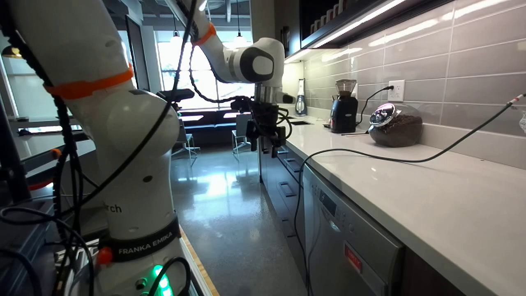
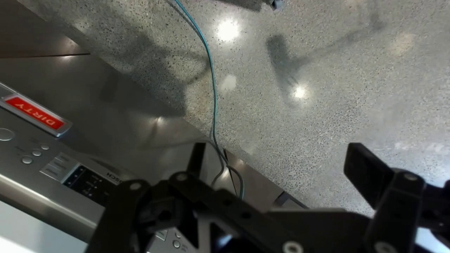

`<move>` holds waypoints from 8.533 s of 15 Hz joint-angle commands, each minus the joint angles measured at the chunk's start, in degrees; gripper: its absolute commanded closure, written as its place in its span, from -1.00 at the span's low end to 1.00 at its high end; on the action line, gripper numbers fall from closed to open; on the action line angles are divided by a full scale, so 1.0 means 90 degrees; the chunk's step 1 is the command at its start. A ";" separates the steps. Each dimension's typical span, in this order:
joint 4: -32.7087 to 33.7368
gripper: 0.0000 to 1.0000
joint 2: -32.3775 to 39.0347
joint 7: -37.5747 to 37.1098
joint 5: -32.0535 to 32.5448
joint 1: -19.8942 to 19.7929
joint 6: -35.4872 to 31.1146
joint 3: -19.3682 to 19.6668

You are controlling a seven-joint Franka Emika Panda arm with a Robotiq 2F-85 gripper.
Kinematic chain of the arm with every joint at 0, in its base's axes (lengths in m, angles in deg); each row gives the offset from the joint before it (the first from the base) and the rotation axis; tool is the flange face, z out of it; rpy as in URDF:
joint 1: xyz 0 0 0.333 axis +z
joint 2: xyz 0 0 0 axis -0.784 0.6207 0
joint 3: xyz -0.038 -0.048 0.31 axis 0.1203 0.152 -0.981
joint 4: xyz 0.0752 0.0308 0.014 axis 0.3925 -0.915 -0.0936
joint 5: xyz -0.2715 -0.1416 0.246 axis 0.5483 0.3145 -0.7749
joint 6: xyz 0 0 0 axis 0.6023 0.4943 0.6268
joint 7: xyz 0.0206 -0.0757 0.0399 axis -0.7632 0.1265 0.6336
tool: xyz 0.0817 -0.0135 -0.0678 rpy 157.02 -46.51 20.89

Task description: Press the middle button on the left side of the dish washing machine

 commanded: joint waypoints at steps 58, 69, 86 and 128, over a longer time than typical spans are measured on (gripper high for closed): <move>0.1310 1.00 0.4505 -0.3060 0.1653 0.1884 -0.5685 0.2146; 0.1262 1.00 0.4378 -0.3284 0.1335 0.1537 -0.5547 0.1954; 0.1357 1.00 0.4560 -0.3312 0.0663 0.1422 -0.5709 0.1840; 0.1745 1.00 0.4999 -0.2961 -0.0463 0.1018 -0.6092 0.1431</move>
